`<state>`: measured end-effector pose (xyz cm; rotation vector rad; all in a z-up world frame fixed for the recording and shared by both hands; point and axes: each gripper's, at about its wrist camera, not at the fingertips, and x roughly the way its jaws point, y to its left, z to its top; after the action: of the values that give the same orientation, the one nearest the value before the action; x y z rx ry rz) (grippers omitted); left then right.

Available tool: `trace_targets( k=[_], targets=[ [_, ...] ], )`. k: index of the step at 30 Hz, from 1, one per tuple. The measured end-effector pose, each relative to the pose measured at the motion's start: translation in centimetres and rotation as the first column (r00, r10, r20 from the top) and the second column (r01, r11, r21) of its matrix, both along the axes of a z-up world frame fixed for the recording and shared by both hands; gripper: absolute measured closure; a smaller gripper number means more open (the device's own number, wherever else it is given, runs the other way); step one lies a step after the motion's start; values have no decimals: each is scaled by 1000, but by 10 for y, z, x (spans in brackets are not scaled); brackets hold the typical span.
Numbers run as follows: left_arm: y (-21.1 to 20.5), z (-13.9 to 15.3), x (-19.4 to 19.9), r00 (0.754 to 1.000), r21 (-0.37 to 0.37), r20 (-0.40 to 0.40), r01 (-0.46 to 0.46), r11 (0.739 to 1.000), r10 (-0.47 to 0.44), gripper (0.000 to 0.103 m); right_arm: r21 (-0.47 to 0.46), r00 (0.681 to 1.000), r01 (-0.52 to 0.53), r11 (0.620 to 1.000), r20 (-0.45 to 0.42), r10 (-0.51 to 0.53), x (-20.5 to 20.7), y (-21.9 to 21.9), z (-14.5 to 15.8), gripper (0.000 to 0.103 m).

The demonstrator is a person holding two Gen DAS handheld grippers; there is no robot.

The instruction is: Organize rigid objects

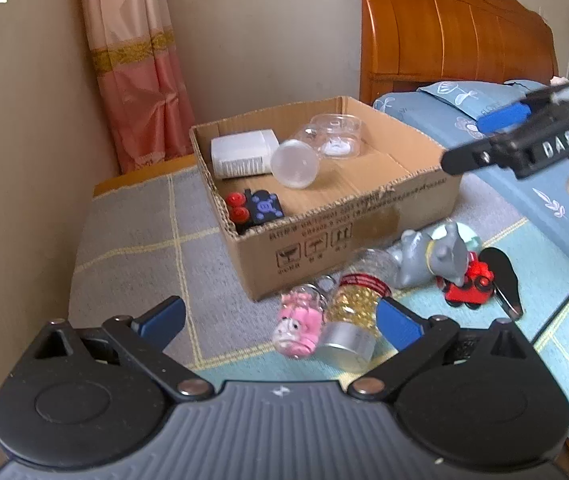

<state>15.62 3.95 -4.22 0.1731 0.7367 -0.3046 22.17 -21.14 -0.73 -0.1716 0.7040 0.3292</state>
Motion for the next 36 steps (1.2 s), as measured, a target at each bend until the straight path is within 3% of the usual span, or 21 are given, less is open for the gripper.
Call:
trace_targets(
  k=[11, 20, 28, 36],
  targets=[
    [-6, -8, -4, 999, 20, -48, -21, 1000, 22, 2, 40, 997, 0, 999, -81, 3, -41, -25, -49, 0],
    [-1, 3, -12, 994, 31, -75, -80, 996, 82, 2, 10, 989, -53, 999, -135, 54, -53, -38, -95, 0],
    [-10, 0, -18, 992, 52, -75, -98, 994, 101, 2, 60, 981, -124, 990, -146, 132, -36, -43, -109, 0],
    [-23, -29, -4, 986, 57, -123, -103, 993, 110, 2, -19, 974, -187, 982, -133, 183, -51, -30, -113, 0]
  ],
)
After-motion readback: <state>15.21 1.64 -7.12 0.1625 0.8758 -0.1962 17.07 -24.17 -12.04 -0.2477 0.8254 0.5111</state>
